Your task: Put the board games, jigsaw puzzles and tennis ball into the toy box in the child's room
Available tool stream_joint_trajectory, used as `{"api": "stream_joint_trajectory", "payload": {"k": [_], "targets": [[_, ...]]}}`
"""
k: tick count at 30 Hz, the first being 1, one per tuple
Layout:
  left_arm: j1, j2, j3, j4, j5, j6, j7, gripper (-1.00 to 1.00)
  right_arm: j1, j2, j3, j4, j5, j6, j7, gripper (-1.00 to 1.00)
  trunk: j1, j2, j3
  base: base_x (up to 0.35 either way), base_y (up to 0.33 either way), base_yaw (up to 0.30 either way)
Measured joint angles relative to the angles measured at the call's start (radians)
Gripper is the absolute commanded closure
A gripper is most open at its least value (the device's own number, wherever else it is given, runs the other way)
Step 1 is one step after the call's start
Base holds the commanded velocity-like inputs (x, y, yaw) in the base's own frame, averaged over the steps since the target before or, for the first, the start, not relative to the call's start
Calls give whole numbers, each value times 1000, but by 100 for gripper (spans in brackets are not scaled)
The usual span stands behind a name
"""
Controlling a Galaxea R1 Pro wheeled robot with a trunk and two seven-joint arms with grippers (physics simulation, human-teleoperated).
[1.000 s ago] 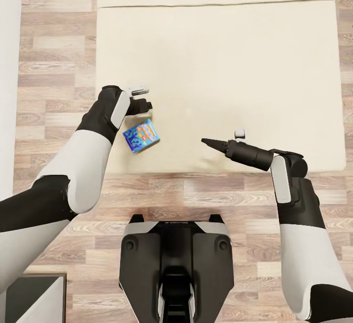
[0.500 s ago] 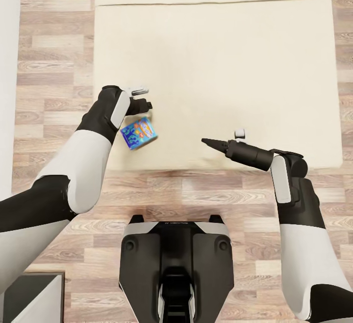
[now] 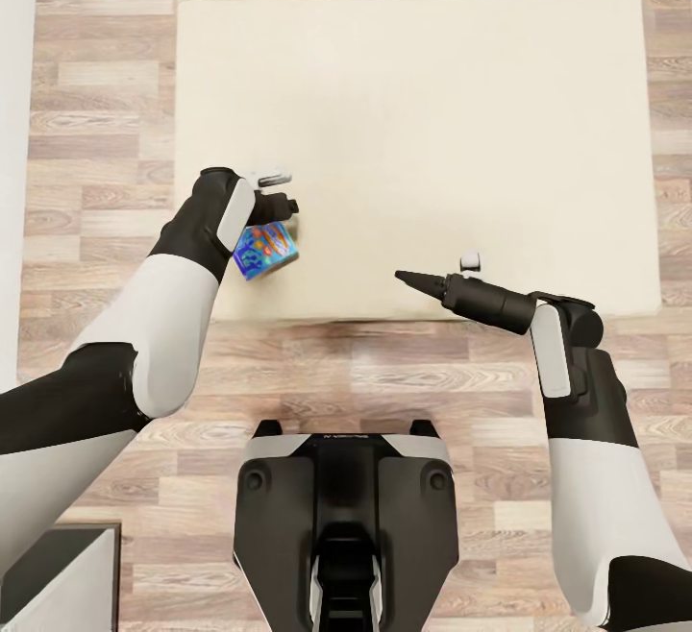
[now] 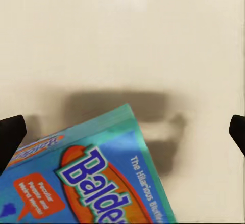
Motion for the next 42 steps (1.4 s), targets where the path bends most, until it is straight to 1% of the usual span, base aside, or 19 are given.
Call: {"api": "stream_joint_trajectory", "payload": {"k": [6,28,36,42], "targets": [[0,0,0,0,0,0,0,-100,0,0,0,0,0,0,0,-100,0,0,0,-104,-60,0],[0,0,0,2,0,1,0,-100,0,0,0,1,2,0,0,-100,0,0,0,-6,-2,0],[0,0,0,3,0,1,0,-100,0,0,0,0,2,0,0,-100,0,0,0,-181,0,0],[0,0,0,3,0,0,0,-100,0,0,0,0,2,0,0,-100,0,0,0,-82,0,0]]}}
